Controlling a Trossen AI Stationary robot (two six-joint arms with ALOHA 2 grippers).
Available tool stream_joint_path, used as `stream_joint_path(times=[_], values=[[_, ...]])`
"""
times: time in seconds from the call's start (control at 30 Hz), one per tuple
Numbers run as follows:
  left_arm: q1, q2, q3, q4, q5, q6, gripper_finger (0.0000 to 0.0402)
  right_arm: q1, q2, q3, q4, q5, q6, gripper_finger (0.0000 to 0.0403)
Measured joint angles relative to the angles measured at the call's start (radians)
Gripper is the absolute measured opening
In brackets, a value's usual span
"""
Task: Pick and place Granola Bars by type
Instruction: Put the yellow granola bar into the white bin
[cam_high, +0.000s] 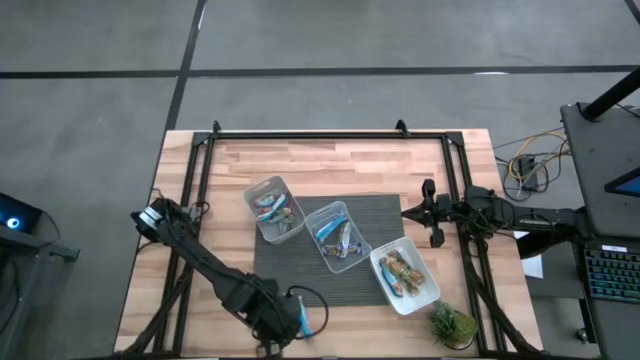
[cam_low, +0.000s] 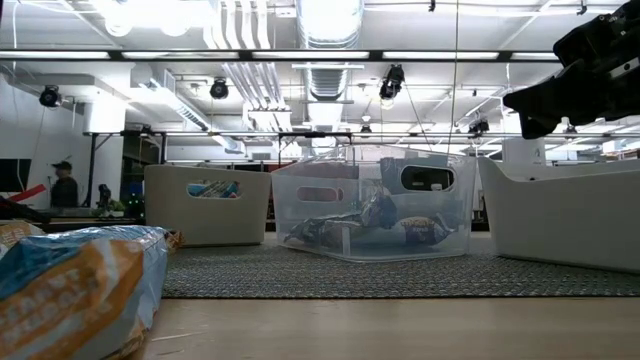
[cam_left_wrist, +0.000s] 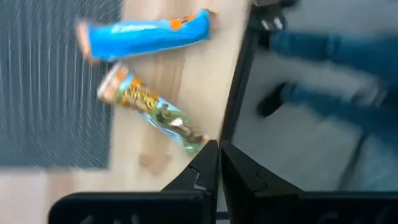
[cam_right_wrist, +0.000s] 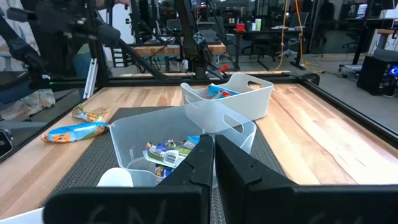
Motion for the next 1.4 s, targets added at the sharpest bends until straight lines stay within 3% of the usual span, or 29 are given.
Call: stream_joint_path(times=[0.43, 0.67, 1.07, 1.4], values=[[-0.011, -0.004, -0.055, -0.006, 0.034, 1.233, 0.0, 0.0, 0.0, 0.0, 0.0, 0.0, 0.0, 0.0008], [-0.011, -0.005, -0.082, 0.0, -0.065, 1.819, 0.0, 0.0, 0.0, 0.0, 0.0, 0.0, 0.0, 0.0008], [-0.011, -0.005, -0.119, 0.066, -0.118, 2.156, 0.0, 0.0, 0.0, 0.0, 0.0, 0.0, 0.0, 0.0009], [-0.009, -0.001, -0.22, 0.225, -0.022, 2.046, 0.0, 0.0, 0.001, 0.0, 0.0, 0.0, 0.0, 0.0008]])
